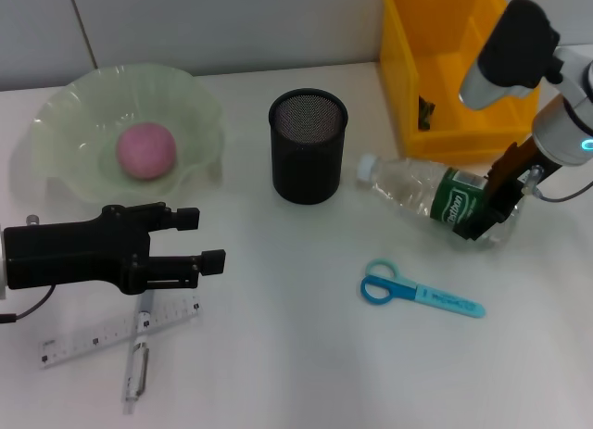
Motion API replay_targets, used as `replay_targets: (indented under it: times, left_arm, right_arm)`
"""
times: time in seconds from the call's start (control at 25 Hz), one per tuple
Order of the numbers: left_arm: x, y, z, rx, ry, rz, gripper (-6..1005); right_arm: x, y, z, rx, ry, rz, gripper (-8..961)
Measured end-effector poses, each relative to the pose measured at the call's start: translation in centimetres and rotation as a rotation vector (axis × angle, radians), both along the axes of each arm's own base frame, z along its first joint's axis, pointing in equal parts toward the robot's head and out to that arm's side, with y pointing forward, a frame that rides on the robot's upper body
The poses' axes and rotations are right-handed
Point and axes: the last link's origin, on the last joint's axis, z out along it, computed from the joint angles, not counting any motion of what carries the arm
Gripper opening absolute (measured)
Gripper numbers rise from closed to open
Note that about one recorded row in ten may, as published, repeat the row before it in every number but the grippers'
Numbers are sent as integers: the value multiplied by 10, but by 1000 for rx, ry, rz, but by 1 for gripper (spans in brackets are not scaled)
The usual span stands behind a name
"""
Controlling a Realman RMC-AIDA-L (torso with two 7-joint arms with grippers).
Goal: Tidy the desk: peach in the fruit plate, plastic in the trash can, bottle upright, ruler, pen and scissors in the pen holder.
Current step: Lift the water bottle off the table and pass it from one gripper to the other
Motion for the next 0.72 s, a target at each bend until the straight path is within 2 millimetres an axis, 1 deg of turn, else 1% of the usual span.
replay_targets:
  times: [0.04, 0.08, 0.24, 0.72]
  left_arm:
    - [0, 0, 0, 1, 0, 0, 835]
    - [0, 0, 0, 1, 0, 0, 835]
    - [-1, 1, 2, 10, -4, 5, 835]
    - [4, 5, 3, 12, -3, -12, 835]
  right_arm:
    - [-2, -5, 3, 9, 27, 14, 781]
    - [-2, -5, 3, 9, 27, 14, 780]
    - [-5, -18, 7, 21, 100, 28, 777]
    - [0, -23, 7, 21, 124, 17, 772]
